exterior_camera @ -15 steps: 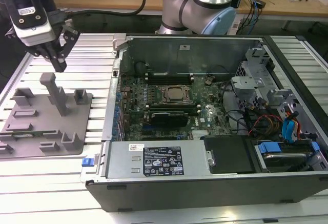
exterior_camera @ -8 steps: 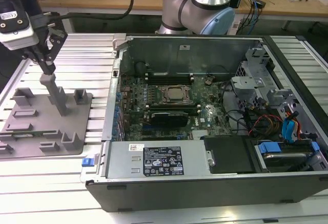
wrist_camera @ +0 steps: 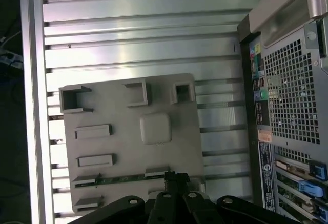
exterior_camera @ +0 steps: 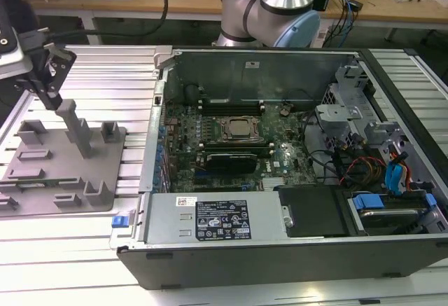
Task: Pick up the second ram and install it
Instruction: 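Reach for the second ram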
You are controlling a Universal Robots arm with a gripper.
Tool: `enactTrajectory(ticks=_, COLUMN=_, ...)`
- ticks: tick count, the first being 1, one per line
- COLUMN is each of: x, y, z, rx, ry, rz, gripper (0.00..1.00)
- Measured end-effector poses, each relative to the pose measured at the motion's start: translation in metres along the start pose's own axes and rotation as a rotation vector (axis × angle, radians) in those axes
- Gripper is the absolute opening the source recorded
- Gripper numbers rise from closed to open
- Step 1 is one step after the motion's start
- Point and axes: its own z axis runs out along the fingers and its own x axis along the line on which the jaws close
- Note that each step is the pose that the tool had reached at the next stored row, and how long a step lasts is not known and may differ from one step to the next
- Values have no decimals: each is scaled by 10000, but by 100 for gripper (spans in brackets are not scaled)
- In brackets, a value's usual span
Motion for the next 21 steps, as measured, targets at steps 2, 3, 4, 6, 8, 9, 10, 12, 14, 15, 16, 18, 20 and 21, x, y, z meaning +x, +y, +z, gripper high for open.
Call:
enactTrajectory(ticks=2, x=97, y=-14, z=35, rx=-1, ry=-1, rz=-1, gripper=8)
enactTrajectory(ticks=3, x=141, y=-21, z=52, rx=0, ry=0, rz=0, gripper=8)
enactTrajectory(ticks=4, x=189, y=-29, z=79, rx=0, ry=-1, rz=-1, gripper=8)
enactTrajectory(ticks=6, x=255, y=-38, z=126, rx=0, ry=0, rz=0, gripper=8)
enactTrajectory(ticks=8, x=301, y=-45, z=162, rx=0, ry=0, rz=0, gripper=8)
enactTrajectory(ticks=9, x=330, y=-52, z=186, rx=0, ry=0, rz=0, gripper=8)
enactTrajectory(ticks=10, x=352, y=-63, z=207, rx=0, ry=0, rz=-2, gripper=8)
enactTrajectory(ticks=12, x=375, y=-73, z=229, rx=0, ry=1, rz=0, gripper=8)
enactTrajectory(ticks=14, x=401, y=-84, z=253, rx=0, ry=2, rz=-1, gripper=8)
enactTrajectory(ticks=15, x=419, y=-89, z=269, rx=0, ry=2, rz=0, gripper=8)
enactTrajectory(ticks=16, x=451, y=-97, z=289, rx=0, ry=2, rz=0, gripper=8)
enactTrajectory(ticks=18, x=523, y=-120, z=328, rx=-1, ry=2, rz=-1, gripper=8)
enactTrajectory(ticks=20, x=561, y=-174, z=341, rx=-1, ry=5, rz=0, gripper=8)
enactTrajectory(ticks=21, x=566, y=-194, z=346, rx=-2, ry=3, rz=2, gripper=8)
